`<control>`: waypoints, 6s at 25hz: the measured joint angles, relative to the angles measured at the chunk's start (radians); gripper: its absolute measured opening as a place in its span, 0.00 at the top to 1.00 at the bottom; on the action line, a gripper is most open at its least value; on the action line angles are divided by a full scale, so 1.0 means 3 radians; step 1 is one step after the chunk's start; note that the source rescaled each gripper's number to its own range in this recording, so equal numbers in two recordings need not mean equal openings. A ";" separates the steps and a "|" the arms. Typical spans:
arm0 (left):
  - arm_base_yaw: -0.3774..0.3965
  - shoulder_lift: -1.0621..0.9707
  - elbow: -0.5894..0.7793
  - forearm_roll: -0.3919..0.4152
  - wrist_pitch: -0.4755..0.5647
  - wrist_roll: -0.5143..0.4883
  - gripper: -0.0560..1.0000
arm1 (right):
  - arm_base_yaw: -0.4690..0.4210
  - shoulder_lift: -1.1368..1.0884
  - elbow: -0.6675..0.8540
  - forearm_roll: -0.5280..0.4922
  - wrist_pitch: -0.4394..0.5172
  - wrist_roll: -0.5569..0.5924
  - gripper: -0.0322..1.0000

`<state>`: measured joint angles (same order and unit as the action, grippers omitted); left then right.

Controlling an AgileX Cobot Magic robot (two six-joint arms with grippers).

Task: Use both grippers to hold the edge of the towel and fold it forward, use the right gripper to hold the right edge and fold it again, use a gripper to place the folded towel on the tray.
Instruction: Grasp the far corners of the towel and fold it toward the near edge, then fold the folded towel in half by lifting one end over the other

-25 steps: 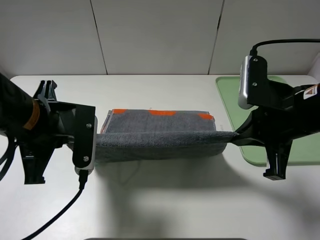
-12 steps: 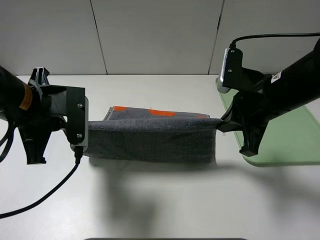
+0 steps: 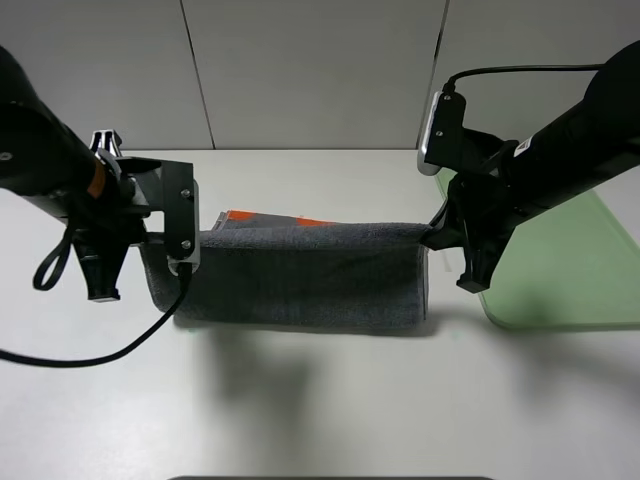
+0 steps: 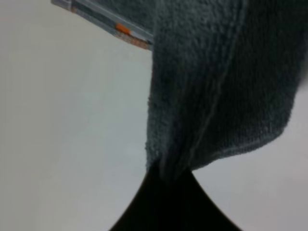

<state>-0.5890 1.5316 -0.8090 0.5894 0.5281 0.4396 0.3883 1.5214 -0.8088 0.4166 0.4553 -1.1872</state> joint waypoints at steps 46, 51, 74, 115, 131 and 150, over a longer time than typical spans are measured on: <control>0.0019 0.0718 -0.0649 0.0109 -0.0064 0.0016 0.42 | -0.0010 0.0178 0.0000 -0.0072 -0.0751 0.0015 0.21; 0.0019 0.0718 -0.0649 0.0111 -0.0157 0.0016 0.08 | -0.0010 0.0178 0.0000 -0.0072 -0.0904 0.0117 0.01; 0.0019 0.0534 -0.0650 0.0169 -0.0050 -0.0127 0.03 | -0.0010 0.0178 0.0000 -0.0063 -0.0953 0.0222 0.00; 0.0019 -0.3052 -0.0655 -0.1192 0.2128 -0.2209 0.06 | -0.0010 0.0178 0.0000 -0.0062 -0.0971 0.0494 0.00; 0.0019 -0.4897 0.0697 -0.1458 0.1993 -0.1943 0.08 | -0.0010 0.0178 0.0000 -0.0009 -0.0971 0.0500 0.00; 0.0176 -0.4965 0.1097 -0.1562 0.1793 -0.1670 0.08 | -0.0010 0.0178 0.0000 0.0007 -0.1114 0.0806 0.00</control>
<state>-0.5362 0.0423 -0.4799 0.1207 1.0659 -0.0615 0.3853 1.5749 -0.8088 0.4187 0.1210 -0.9453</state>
